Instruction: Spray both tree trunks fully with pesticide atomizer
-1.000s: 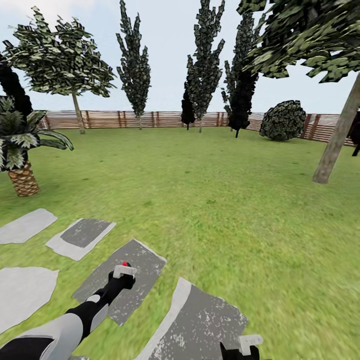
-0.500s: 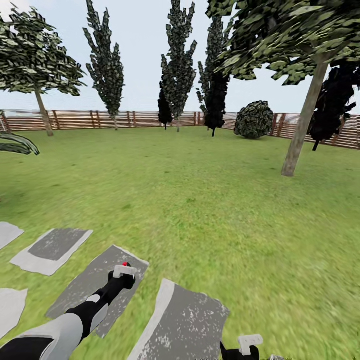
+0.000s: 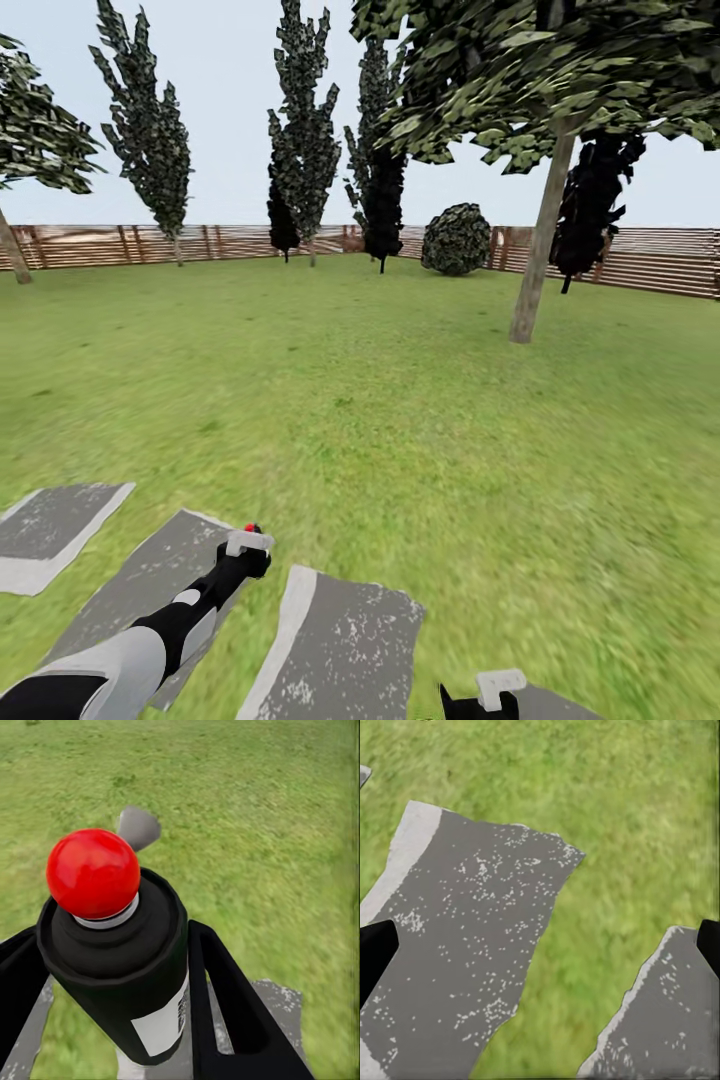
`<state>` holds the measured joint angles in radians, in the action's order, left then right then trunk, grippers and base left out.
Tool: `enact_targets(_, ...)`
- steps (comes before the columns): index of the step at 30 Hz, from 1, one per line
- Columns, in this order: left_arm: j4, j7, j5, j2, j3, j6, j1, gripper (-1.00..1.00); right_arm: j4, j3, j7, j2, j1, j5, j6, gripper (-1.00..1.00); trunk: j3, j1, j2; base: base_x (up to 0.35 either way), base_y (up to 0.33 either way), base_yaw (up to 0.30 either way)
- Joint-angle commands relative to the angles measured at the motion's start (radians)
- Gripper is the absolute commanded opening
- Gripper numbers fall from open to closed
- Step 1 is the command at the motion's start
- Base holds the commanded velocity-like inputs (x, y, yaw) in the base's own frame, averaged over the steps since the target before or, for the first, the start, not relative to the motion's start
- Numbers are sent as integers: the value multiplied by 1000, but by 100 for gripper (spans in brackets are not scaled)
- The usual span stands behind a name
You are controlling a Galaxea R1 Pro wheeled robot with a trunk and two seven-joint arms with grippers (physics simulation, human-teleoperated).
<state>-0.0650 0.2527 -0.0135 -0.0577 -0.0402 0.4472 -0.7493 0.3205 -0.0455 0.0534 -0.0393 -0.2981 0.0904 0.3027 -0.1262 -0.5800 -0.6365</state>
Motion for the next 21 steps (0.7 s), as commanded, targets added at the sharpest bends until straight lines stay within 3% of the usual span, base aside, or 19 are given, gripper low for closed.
enact_targets(1,1,2,-2,-1,-3,4,-1,-100,-1,-5,2,-1,-1,9,3,100,-2,0,-1,0,0,-300)
enact_targets(21,1,2,-3,-1,-3,5,-1,-100,-7,-4,5,-2,-1,9,3,100,-2,0,-1,0,0,-300)
